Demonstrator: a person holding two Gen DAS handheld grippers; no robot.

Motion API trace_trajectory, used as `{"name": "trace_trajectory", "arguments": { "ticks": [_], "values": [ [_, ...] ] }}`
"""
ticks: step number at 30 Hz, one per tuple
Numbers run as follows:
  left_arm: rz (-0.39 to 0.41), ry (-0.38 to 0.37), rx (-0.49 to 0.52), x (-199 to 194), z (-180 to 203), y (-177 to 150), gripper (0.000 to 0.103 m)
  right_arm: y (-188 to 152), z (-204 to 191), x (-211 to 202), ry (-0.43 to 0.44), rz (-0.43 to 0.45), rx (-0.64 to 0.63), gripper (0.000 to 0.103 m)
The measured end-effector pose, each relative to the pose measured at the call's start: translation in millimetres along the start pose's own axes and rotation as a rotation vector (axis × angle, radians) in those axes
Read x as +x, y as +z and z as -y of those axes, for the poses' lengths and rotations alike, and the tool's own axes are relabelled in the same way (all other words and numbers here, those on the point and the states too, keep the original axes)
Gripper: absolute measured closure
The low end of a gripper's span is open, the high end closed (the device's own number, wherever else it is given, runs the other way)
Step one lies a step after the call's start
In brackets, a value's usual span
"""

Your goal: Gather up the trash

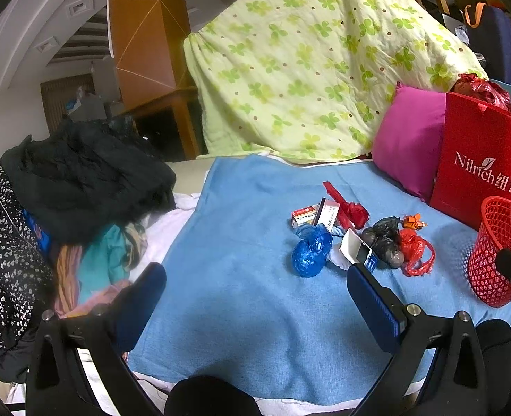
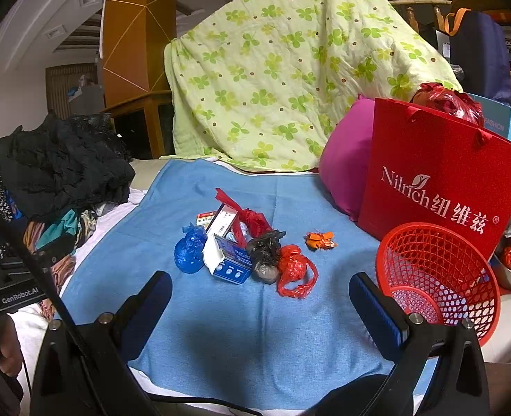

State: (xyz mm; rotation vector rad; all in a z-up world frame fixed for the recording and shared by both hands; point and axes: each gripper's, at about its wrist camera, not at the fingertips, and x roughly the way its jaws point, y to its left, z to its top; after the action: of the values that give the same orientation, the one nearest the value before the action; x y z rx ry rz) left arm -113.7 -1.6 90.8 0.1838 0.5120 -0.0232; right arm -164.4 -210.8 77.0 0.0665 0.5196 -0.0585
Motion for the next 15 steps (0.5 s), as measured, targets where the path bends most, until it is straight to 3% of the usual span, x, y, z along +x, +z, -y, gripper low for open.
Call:
{"name": "trace_trajectory", "arguments": {
  "ticks": [15],
  "values": [
    [-0.008, -0.006, -0.002, 4.1, -1.8, -6.2, 0.0, -1.1, 0.4, 2.0, -0.01, -0.012, -0.009, 0.0]
  ]
}}
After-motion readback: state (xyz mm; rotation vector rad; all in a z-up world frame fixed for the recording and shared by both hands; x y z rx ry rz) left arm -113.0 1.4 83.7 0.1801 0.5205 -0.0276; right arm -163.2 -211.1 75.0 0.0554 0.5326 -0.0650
